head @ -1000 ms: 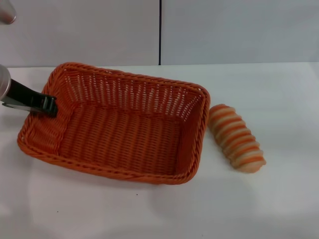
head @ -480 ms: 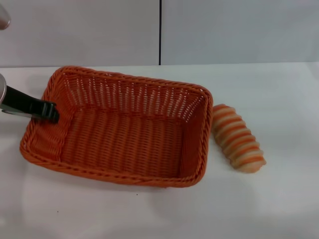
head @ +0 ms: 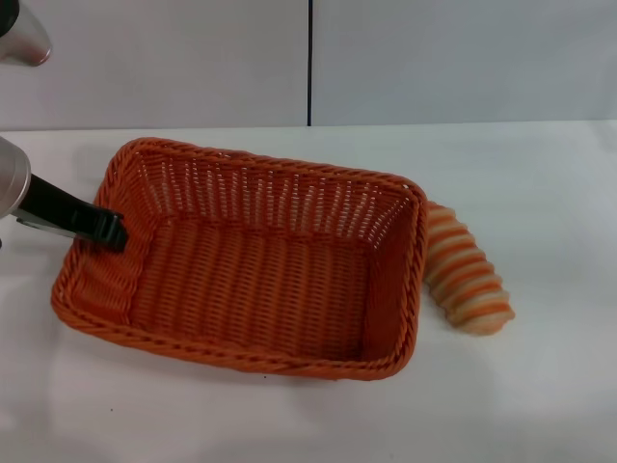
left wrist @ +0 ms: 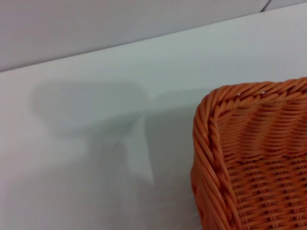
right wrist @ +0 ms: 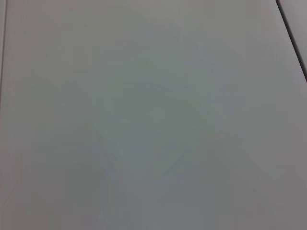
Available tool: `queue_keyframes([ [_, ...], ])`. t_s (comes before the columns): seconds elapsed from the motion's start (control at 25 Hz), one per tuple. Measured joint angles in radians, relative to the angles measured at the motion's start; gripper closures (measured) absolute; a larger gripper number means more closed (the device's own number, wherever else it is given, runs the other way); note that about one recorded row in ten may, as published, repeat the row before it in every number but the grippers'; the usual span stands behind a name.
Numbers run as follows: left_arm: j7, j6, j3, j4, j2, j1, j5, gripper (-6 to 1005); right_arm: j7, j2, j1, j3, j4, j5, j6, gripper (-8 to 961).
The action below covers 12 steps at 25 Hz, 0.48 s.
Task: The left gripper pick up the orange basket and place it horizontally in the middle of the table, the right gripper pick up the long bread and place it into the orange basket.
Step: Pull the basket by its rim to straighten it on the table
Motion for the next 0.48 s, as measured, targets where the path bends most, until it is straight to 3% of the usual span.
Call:
queue_keyframes([
  [0.2,0.000,0.009,-0.016,-0.003,0.000,-0.002,-0.004,789,0.000,0.004,0.002,0.000,-0.002,-0.002,0.001,407],
  [0.48,0.009,0.022,-0.104,0.009,0.009,-0.007,-0.032,662,0.000,0.018,-0.005,0.000,-0.030,-0.004,-0.003,408],
])
